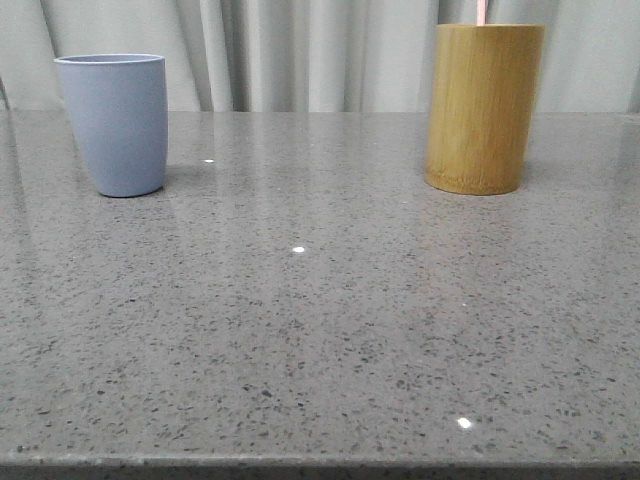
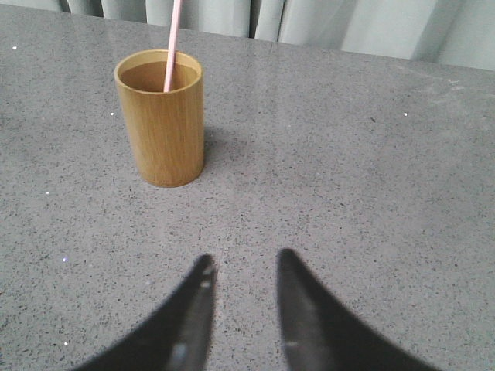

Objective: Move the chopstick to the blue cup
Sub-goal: 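Move the left gripper open toward the light blue cup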

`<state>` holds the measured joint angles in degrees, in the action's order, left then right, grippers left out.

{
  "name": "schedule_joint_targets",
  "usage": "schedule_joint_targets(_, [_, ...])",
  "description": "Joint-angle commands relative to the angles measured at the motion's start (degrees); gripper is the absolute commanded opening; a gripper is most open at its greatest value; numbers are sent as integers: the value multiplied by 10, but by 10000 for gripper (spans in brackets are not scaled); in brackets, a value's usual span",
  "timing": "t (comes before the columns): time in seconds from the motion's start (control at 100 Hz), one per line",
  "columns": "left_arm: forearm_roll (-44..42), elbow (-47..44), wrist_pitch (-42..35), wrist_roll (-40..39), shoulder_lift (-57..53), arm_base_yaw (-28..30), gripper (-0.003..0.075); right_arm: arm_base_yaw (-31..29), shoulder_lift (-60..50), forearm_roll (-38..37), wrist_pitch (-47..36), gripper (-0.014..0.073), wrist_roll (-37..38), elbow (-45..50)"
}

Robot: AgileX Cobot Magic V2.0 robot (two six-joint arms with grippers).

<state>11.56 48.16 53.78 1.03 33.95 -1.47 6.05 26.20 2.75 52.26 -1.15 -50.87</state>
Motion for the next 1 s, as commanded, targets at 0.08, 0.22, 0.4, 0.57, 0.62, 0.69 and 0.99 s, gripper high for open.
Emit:
schedule_joint_targets(0.08, [12, 19, -34, 0, 6, 1, 683, -4, 11, -6, -37, 561, -4, -19])
schedule_joint_targets(0.22, [12, 19, -55, 0, 6, 1, 683, -4, 11, -6, -37, 593, -4, -19])
schedule_joint_targets(0.4, [33, 37, -76, 5, 28, 1, 649, -4, 11, -6, -38, 593, -4, -19])
schedule_joint_targets(0.57, [43, 102, -90, 30, 120, 1, 639, -4, 11, -6, -38, 593, -4, -19])
schedule_joint_targets(0.62, [50, 126, -90, 36, 157, 1, 639, -4, 11, -6, -38, 593, -4, -19])
schedule_joint_targets(0.69, [78, 160, -90, 60, 200, 1, 639, -4, 11, -6, -38, 593, -4, -19])
schedule_joint_targets(0.99, [133, 283, -81, 104, 392, -3, 638, -4, 11, -6, -38, 593, -4, -19])
